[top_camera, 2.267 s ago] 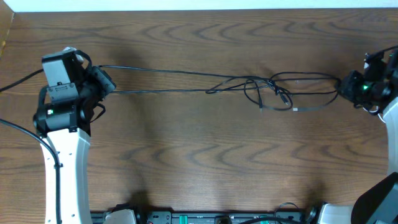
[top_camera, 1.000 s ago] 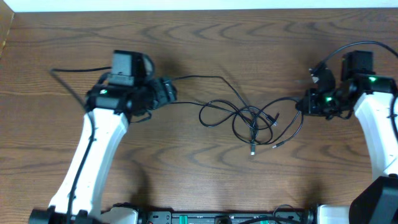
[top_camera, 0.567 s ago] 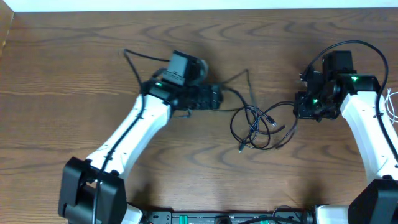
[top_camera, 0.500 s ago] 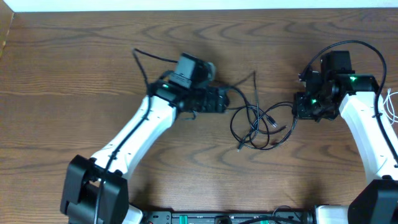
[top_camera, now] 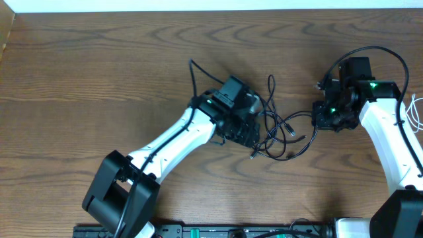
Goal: Untangle cables
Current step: 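Lower the left gripper into the black cable tangle and grasp cables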
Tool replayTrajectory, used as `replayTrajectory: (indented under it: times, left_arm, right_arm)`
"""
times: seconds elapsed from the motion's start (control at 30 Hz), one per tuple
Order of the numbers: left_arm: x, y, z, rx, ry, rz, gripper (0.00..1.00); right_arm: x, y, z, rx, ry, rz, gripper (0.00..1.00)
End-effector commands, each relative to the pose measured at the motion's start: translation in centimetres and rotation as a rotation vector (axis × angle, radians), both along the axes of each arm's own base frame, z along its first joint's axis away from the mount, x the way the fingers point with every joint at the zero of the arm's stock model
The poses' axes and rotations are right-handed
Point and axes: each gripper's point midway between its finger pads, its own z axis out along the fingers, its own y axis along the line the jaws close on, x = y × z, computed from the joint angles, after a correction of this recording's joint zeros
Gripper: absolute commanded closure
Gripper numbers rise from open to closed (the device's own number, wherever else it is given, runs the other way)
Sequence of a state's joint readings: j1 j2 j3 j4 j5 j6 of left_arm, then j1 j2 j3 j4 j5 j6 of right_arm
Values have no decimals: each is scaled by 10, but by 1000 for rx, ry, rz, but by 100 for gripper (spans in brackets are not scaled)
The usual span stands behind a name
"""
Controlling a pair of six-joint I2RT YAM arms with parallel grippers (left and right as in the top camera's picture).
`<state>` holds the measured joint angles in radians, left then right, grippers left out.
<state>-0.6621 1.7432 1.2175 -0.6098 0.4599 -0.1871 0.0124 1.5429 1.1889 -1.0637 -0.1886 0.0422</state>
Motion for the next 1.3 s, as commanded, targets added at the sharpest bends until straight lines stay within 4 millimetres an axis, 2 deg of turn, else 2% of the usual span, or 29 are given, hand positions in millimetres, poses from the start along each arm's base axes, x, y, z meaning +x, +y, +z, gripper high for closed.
replayTrajectory:
  times: [0.0,0.17,0.37,0.47,0.57,0.7,1.03,1.07,1.1,1.2,1.27]
  left_arm:
    - [-15,-10,-5,-1,-34,-132,35]
    - [-17,-23,-19,-6,-54,-182,21]
    - [-9,-29,-43,5,-60,-195,20]
    - [-7,-32,-49,3,-61,-195,20]
    - [-4,-33,-48,-3,-74,-193,24]
    - [-3,-34,-48,-6,-77,-194,37]
    - [-21,-41,-52,7,-60,-236,42]
    - [-21,-41,-52,11,-63,-235,43]
    - [-20,-40,-53,16,-66,-234,48]
    - [-14,-33,-58,68,-94,-215,49]
    - [-1,-24,-57,117,-141,-183,49]
  right_arm:
    - [-5,4,-3,11,25,-4,88]
    - [-9,6,-3,25,39,-2,88]
    - [-9,6,-3,25,41,-2,88]
    - [-9,6,-3,25,40,-2,87]
    - [-9,6,-3,25,39,-2,87]
    - [-9,6,-3,25,38,-2,87]
    - [-9,6,-3,25,37,-2,87]
    - [-8,6,-3,25,37,-2,87]
    - [-9,6,-3,25,37,-1,86]
    - [-9,6,-3,25,38,-1,86]
    - [-9,6,-3,24,38,-1,86]
